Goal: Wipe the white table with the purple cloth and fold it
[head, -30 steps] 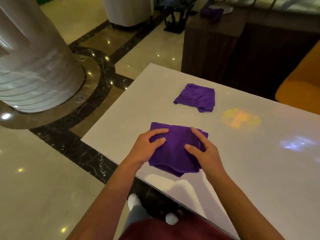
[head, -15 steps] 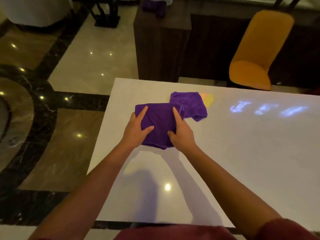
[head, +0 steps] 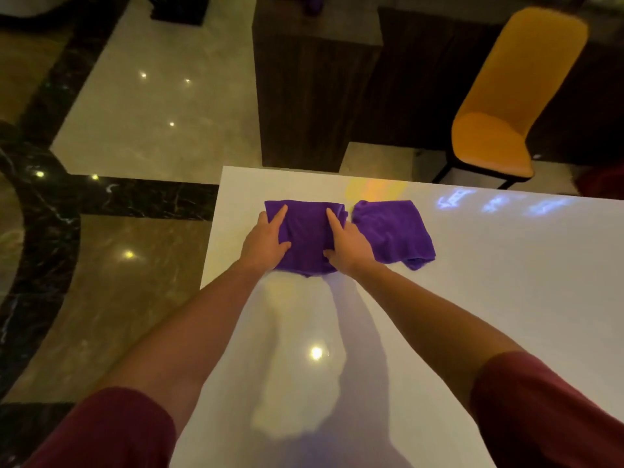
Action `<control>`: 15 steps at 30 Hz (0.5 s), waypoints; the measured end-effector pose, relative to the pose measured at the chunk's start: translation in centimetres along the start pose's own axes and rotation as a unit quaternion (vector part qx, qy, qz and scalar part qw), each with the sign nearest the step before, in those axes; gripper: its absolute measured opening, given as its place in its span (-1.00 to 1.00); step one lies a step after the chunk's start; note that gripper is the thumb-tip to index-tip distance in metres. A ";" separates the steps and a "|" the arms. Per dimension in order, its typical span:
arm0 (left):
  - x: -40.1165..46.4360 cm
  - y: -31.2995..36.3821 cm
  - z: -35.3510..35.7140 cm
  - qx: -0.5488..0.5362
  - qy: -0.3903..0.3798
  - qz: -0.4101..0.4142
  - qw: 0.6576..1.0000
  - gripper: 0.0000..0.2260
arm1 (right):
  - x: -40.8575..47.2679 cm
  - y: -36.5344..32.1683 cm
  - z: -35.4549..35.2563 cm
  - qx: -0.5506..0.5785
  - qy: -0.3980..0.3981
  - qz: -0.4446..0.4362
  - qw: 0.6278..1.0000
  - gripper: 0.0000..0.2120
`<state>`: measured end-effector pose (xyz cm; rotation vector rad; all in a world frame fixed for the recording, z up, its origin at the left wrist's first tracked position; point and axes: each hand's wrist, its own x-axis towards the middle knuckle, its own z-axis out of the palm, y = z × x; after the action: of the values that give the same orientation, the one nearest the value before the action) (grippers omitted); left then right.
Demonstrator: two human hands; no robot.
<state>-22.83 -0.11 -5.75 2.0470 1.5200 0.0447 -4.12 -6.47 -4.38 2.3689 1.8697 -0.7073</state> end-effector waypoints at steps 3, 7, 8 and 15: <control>1.5 -1.9 1.2 0.025 -0.007 -0.007 1.000 -0.26 | 1.6 1.3 0.5 -0.043 0.003 -0.006 0.999 -0.13; 1.7 -3.3 1.8 0.109 0.041 -0.005 0.993 -0.23 | 2.1 1.3 1.5 -0.082 0.033 -0.002 0.996 -0.13; 1.5 -3.2 1.7 0.122 0.071 0.015 0.990 -0.23 | 2.1 0.8 1.7 -0.083 0.052 -0.022 0.995 -0.16; -0.7 -1.5 3.4 0.195 -0.026 0.059 0.979 -0.40 | 2.1 -1.2 2.5 -0.080 -0.079 -0.047 0.993 -0.31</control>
<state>-23.20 -1.95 -9.05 2.4219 1.4608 -0.2808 -5.66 -4.96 -7.15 2.0785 1.9030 -0.6995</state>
